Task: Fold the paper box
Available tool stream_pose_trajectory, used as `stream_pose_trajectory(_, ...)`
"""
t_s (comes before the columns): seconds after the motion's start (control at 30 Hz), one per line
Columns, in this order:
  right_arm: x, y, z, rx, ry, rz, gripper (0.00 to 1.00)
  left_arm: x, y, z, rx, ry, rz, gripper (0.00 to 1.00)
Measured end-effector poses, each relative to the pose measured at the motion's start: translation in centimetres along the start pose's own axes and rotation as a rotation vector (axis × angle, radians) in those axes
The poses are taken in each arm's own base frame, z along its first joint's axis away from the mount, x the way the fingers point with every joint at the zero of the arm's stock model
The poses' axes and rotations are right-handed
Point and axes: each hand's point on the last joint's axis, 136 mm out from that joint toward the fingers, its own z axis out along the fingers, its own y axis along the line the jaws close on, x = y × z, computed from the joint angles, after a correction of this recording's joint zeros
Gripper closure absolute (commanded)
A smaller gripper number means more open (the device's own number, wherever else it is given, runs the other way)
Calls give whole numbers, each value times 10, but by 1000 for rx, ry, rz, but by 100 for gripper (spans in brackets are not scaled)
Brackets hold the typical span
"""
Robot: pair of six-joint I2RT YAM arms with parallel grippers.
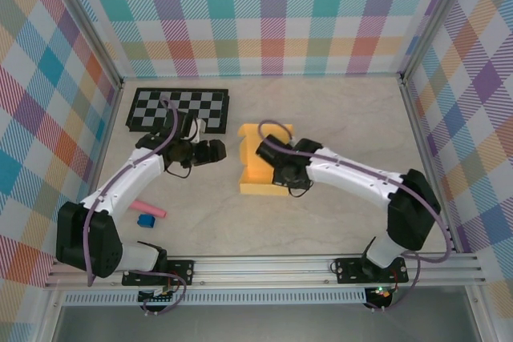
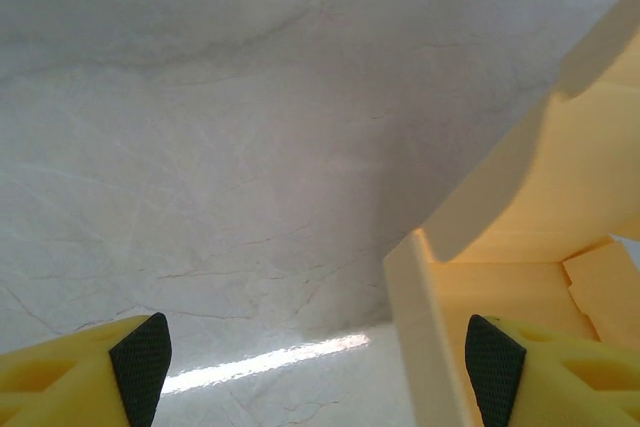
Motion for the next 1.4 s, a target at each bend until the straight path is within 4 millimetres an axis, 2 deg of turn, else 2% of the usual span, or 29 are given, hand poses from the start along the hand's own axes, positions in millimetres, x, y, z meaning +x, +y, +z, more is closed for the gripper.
stream_pose_trajectory(0.07, 7, 4, 15, 19, -48, -105, 100, 6, 8, 3, -19, -13, -31, 20)
stream_pose_trajectory(0.1, 11, 3, 24, 31, -66, -154, 97, 10, 13, 3, -29, -27, -46, 19)
stream_pose_trajectory(0.2, 19, -4, 41, 53, -108, -249, 79, 20, 27, 0, -52, -80, -70, 17)
stream_pose_trajectory(0.27, 21, -8, 47, 43, -134, -290, 67, 23, 34, -6, -53, -148, -67, 10)
stream_pose_trajectory(0.33, 23, -15, 49, 28, -158, -342, 62, 22, 39, -13, -42, -239, -65, 1)
stream_pose_trajectory(0.47, 16, -24, 47, -26, -185, -416, 47, 13, 43, -17, -25, -355, -60, 0)
stream_pose_trajectory(0.6, -2, -19, 28, -149, -223, -510, 43, 0, 38, -7, -12, -368, -38, 0)
stream_pose_trajectory(0.73, -7, -2, -22, -365, -380, -680, 44, -1, 27, 15, 36, -294, 9, 3)
stream_pose_trajectory(0.83, 0, -3, -52, -496, -538, -824, 40, 0, 19, 14, 86, -308, 67, 2)
stream_pose_trajectory(0.93, 16, -9, -61, -549, -598, -993, 29, -2, 11, 2, 121, -366, 151, 3)
stream_pose_trajectory(1.07, 50, -6, -59, -623, -564, -1342, 34, -6, 1, -4, 148, -388, 256, 4)
stream_pose_trajectory(1.13, 56, -4, -54, -620, -501, -1429, 34, -5, 1, 0, 146, -375, 267, 4)
stream_pose_trajectory(1.2, 42, 2, -49, -562, -447, -1422, 40, -5, 3, 4, 137, -357, 263, 5)
stream_pose_trajectory(1.27, 13, 7, -48, -481, -410, -1323, 44, -6, 3, 7, 132, -346, 250, 5)
stream_pose_trajectory(1.33, -22, 6, -48, -395, -369, -1112, 41, -7, 5, 8, 127, -346, 220, 5)
stream_pose_trajectory(1.37, -34, 4, -48, -368, -345, -1002, 51, -8, 6, 8, 122, -350, 206, 5)
stream_pose_trajectory(1.4, -44, 0, -48, -342, -316, -874, 54, -9, 8, 7, 116, -354, 187, 6)
